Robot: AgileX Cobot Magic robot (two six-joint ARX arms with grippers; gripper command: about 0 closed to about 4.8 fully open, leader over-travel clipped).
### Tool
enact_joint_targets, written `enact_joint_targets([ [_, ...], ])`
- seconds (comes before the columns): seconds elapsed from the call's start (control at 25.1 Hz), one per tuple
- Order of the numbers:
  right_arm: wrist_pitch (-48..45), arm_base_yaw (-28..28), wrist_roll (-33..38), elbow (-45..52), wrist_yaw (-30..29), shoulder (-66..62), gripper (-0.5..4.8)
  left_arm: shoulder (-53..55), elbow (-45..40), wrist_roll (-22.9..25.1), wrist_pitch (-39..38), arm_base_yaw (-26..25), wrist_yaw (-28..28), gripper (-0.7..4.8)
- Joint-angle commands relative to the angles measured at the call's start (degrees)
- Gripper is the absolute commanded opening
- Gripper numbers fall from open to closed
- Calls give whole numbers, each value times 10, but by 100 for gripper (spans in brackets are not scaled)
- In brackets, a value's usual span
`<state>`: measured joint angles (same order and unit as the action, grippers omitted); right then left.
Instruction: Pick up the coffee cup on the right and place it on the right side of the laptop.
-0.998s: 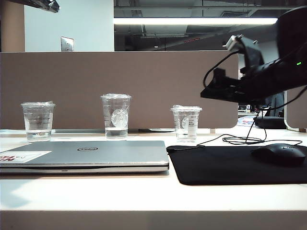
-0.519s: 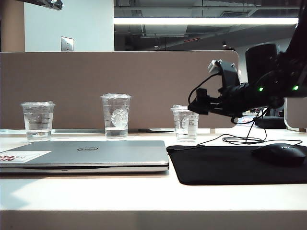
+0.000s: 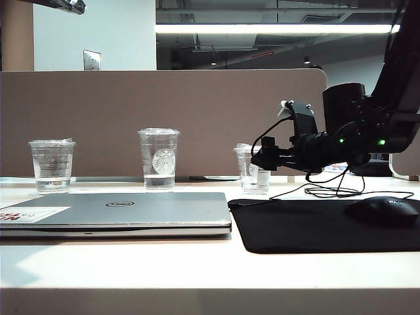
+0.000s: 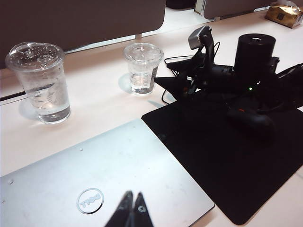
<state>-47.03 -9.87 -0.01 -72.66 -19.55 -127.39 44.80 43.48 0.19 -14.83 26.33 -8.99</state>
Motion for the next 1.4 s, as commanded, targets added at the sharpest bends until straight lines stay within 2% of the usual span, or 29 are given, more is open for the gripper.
enact_joint_targets([
  [0.04,-3,-1,0,-20,-1,-10,479,-1,4,-2,7,0,-5,-5],
  [1.08,36,-12,0,-212,-3,-151,479,-1,4,-2,7,0,-5,-5],
  [1.4,30,-15,-2,-223,5,-156,479,-1,4,-2,7,0,-5,-5],
])
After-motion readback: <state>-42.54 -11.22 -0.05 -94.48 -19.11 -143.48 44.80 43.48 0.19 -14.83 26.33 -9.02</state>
